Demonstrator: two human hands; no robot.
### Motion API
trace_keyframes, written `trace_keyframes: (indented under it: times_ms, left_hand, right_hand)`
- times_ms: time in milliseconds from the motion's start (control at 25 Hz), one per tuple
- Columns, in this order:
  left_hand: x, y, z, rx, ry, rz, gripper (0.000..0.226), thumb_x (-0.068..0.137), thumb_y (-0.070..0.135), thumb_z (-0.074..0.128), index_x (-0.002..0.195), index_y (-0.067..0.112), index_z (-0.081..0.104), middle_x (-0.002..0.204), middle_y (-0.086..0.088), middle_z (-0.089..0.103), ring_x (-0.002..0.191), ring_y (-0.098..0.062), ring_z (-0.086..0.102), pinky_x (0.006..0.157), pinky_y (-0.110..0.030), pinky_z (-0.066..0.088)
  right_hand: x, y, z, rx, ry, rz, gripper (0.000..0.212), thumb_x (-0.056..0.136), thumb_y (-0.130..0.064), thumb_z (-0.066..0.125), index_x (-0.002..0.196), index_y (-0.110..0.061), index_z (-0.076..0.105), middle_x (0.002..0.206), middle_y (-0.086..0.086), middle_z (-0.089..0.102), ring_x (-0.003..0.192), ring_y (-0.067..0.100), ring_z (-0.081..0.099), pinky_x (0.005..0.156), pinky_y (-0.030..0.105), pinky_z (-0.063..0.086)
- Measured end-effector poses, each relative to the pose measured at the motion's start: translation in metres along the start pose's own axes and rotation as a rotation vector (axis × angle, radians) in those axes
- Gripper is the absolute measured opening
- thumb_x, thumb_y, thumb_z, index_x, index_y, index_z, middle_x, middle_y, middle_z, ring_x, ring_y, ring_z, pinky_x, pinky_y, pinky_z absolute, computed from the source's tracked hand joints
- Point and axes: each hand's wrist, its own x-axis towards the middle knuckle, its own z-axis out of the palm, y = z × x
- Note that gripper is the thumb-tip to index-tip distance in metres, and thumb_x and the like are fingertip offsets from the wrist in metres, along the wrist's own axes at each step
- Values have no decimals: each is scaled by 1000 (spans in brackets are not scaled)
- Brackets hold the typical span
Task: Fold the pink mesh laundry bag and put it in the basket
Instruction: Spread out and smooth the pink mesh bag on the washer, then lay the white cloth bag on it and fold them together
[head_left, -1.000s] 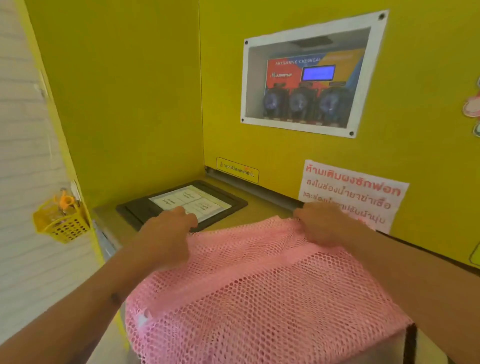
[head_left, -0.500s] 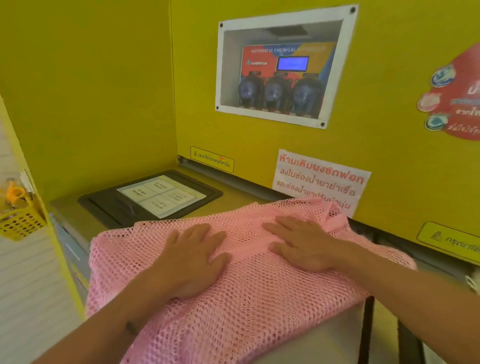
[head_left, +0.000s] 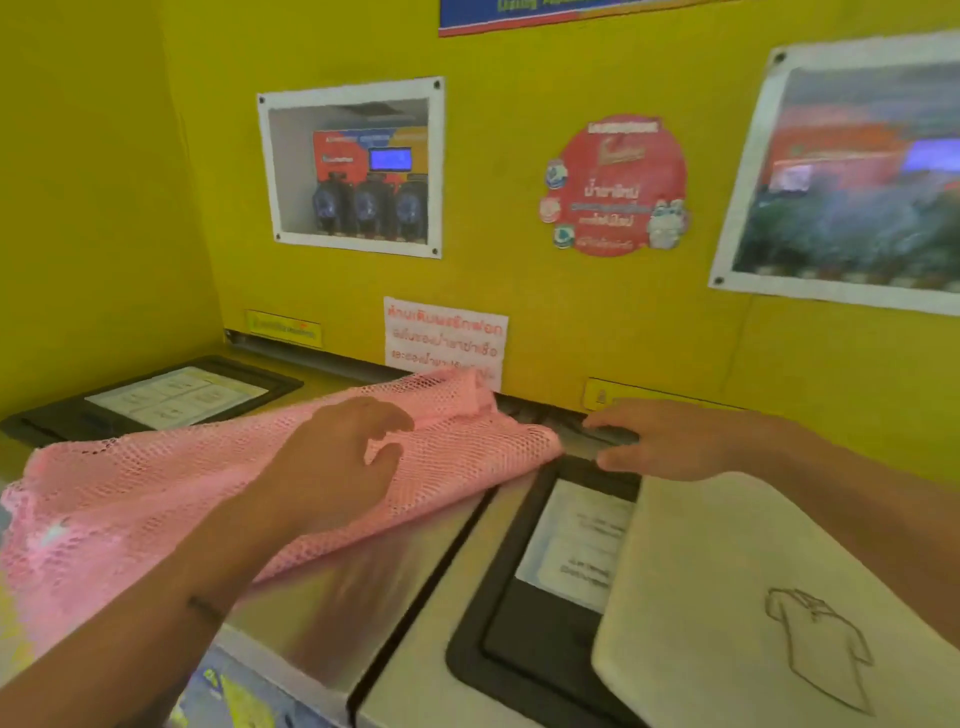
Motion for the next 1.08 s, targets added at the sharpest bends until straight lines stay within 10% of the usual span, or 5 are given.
trace_keyframes:
  times_ms: [200, 440, 680, 880, 1080]
  left_hand:
    - [-18, 142, 48, -287, -149, -40, 11, 90, 43, 55, 97, 46, 63, 100, 21, 65, 84, 4, 59, 69, -20, 45]
    - [-39, 198, 85, 130, -583, -178, 61, 82, 64, 49, 139, 46, 37, 148, 7, 42, 129, -20, 45, 105, -37, 39]
    - [-27, 183, 52, 36, -371, -209, 58, 86, 9, 56, 133, 42, 51, 137, 5, 55, 110, -16, 51, 83, -28, 39]
    - [-37, 147, 33, 218, -118, -219, 39, 90, 18, 57, 124, 38, 57, 125, 5, 63, 110, -19, 57, 91, -37, 49]
    - [-74, 110, 26, -44, -191, -385, 36, 90, 16, 56, 120, 37, 60, 122, 2, 60, 105, -16, 55, 82, -28, 44]
  right_hand:
    - [-101, 85, 6, 120, -47, 229, 63, 96, -54, 50, 152, -32, 32, 161, -8, 27, 146, 16, 28, 111, 31, 25]
    - [-150, 123, 44, 136, -84, 411, 73, 97, -55, 47, 158, -30, 16, 165, -1, 20, 148, 22, 25, 119, 37, 23]
    - [-152, 104, 41, -55, -160, 383, 61, 93, -53, 47, 148, -27, 38, 152, 3, 42, 133, 25, 44, 91, 32, 38]
    - [-131, 106, 52, 61, 11, 395, 68, 89, -47, 52, 150, -28, 32, 151, 6, 41, 133, 28, 45, 106, 40, 41]
    - [-116, 106, 48, 227, 28, 313, 67, 76, -25, 68, 136, -36, 41, 131, -1, 53, 108, 19, 55, 94, 37, 49]
